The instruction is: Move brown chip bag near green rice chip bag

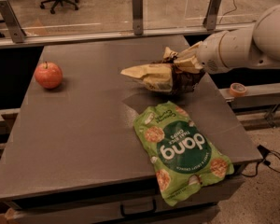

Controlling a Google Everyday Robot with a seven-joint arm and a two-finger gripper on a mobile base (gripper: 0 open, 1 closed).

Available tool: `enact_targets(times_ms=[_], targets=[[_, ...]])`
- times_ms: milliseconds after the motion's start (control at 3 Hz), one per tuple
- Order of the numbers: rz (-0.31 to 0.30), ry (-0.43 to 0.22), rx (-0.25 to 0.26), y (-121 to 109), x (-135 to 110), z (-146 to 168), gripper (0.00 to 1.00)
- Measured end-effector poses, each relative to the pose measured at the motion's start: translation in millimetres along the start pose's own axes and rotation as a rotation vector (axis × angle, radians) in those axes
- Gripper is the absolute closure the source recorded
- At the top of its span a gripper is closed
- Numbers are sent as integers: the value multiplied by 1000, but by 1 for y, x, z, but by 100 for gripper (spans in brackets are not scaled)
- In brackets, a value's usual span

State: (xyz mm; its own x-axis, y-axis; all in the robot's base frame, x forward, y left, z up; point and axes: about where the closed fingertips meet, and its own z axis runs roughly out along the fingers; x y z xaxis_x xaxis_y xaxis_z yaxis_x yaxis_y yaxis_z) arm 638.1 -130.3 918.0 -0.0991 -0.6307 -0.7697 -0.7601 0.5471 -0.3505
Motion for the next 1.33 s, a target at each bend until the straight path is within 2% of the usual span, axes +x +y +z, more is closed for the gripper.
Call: enact_targets(times_ms=[333,1000,1333], targets=[[48,61,43,13,27,-11,81],[104,119,99,30,46,-18,35],[124,130,112,36,47,-14,11]])
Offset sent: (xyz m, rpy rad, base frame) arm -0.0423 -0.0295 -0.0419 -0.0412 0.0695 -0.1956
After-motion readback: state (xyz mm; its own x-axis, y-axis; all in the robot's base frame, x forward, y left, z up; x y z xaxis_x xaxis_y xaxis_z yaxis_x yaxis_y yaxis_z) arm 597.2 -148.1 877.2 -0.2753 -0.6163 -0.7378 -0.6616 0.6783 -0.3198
